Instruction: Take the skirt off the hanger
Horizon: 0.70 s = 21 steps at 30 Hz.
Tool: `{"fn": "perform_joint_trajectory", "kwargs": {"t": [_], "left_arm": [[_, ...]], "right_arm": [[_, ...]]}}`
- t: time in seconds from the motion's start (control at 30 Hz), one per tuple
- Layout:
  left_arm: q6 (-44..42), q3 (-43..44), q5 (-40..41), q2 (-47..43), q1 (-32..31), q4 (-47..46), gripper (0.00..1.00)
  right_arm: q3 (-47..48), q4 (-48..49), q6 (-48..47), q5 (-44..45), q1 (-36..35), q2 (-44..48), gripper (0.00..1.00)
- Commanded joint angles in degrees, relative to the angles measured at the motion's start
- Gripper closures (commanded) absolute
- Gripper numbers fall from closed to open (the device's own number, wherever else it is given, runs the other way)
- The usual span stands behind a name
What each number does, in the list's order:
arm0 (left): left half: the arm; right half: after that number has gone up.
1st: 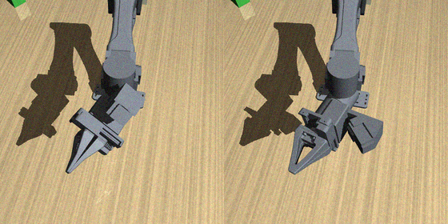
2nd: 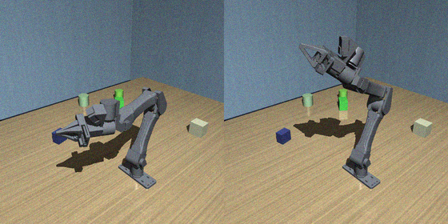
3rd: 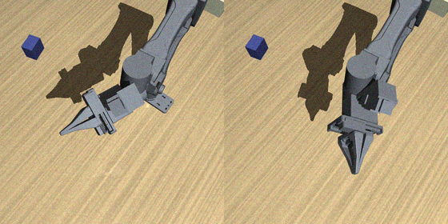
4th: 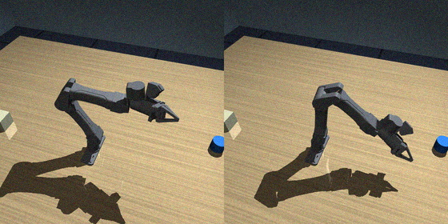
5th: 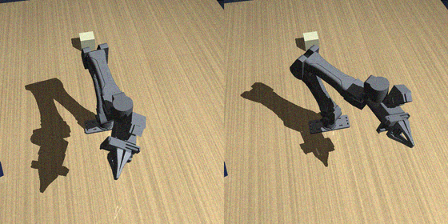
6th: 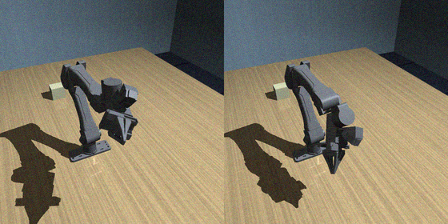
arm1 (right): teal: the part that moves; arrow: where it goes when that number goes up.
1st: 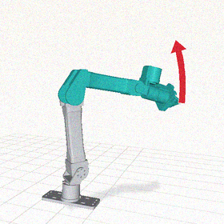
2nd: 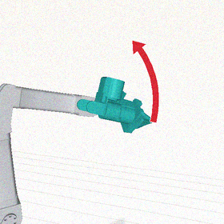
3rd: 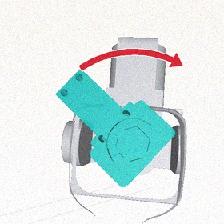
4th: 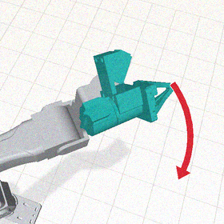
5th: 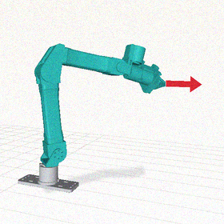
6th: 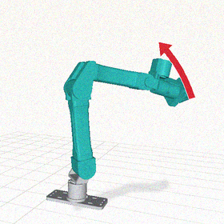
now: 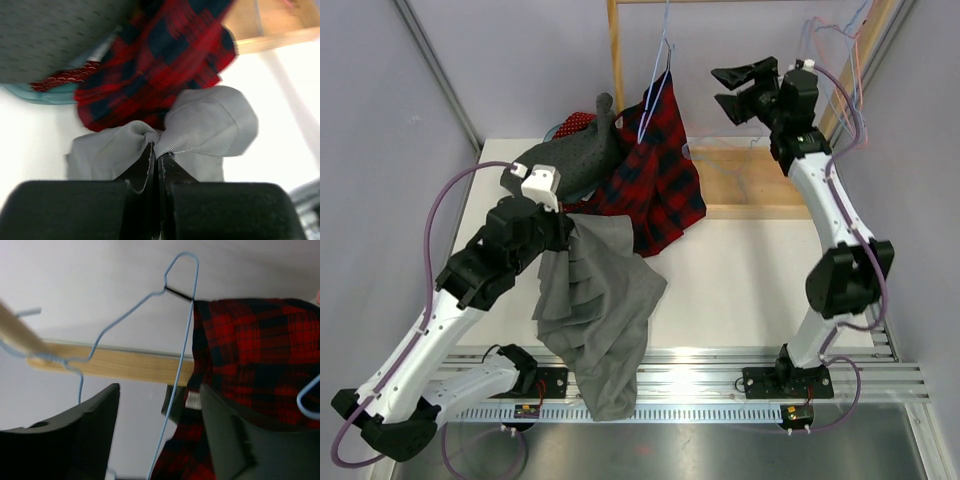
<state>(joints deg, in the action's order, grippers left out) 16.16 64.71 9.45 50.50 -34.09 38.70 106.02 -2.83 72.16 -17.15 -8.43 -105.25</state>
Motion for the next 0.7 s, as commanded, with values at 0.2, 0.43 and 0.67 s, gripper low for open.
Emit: {"fn": "perform_joint_trajectory", "kwargs": {"t": [0.2,0.43,0.67], "left_arm": [[-12.5,32.6,8.7,14.8,11.7,5.5,1.0],[-11.3,67.2,8.4,36.9,23.9,1.3,1.0],[-9.0,63.8,-3.0,47.6,25.5,-31.2,1.0]], "right_arm": [[-26.0,-2.8,-13.5,0.7,-2.5,34.6,0.13],[-33.3,-12.5,-21.4,3.9,-2.5,54.9,0.09],[-35.3,-29.3,-35.8,13.6,-2.6,62.5,0.04]]}}
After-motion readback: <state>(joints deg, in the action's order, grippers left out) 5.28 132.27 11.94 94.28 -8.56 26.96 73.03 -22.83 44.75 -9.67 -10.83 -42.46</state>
